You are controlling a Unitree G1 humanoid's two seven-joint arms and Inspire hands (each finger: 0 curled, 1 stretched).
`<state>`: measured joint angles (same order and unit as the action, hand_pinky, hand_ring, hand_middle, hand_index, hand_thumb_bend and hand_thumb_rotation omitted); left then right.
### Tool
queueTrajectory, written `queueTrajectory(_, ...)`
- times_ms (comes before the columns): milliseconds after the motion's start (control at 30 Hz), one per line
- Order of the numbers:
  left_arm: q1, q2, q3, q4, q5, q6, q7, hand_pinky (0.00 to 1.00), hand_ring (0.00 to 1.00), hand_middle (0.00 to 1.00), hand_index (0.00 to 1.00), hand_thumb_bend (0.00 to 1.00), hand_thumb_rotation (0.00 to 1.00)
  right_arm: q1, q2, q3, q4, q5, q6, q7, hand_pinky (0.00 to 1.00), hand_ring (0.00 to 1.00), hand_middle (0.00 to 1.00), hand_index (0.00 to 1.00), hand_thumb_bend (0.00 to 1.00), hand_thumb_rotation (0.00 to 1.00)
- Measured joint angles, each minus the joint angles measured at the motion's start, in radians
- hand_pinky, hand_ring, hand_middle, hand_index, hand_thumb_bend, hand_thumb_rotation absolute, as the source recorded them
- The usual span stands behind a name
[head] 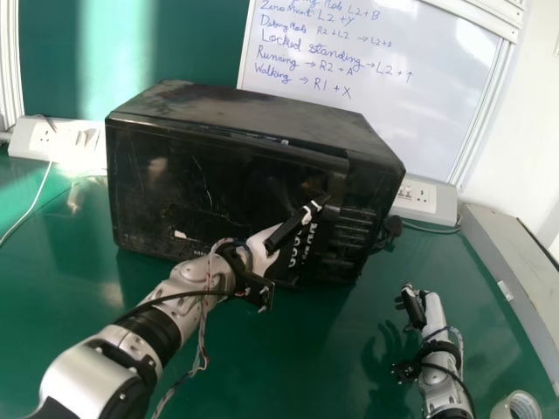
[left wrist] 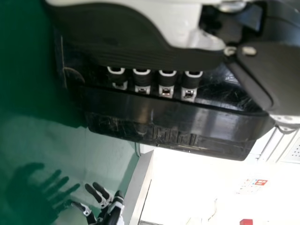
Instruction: Open the door of oven
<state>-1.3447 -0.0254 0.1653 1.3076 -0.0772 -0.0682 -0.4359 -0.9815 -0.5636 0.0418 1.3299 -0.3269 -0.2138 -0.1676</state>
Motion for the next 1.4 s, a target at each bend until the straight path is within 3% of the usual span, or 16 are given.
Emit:
queueTrajectory(267,-0.006,-0.003,0.0,0.002,0.018,-0.003,-0.021,0.51,0.6,0.69,0.77,1.0,0.91,0.0,0.0,-0.002,0.0,0.001,0.0,0.0,0.36,0.42,0.49,0.49,0.52,0.14)
queueTrajectory(467,-0.006,-0.003,0.002,0.003,0.018,-0.002,-0.028,0.47,0.59,0.67,0.75,1.0,0.89,0.0,0.0,-0.002,0.0,0.002,0.0,0.001,0.36,0.42,0.49,0.49,0.52,0.14)
queueTrajectory(667,-0.006,-0.004,0.005,0.003,0.018,-0.002,-0.031,0.44,0.52,0.58,0.71,1.0,0.89,0.0,0.0,-0.003,0.0,0.002,-0.001,0.002,0.36,0.41,0.49,0.49,0.52,0.14)
queueTrajectory(1133,-0.011,-0.017,0.006,0.004,0.018,0.01,0.025,0.1,0.16,0.27,0.4,1.0,0.74,0.0,0.001,-0.003,0.0,0.002,0.001,0.002,0.35,0.41,0.48,0.49,0.52,0.14)
queueTrajectory(1400,-0.011,-0.022,-0.005,0.003,0.03,-0.003,0.056,0.03,0.09,0.15,0.25,0.98,0.73,0.0,0.002,-0.003,0.0,0.002,0.001,0.002,0.35,0.41,0.48,0.49,0.52,0.14)
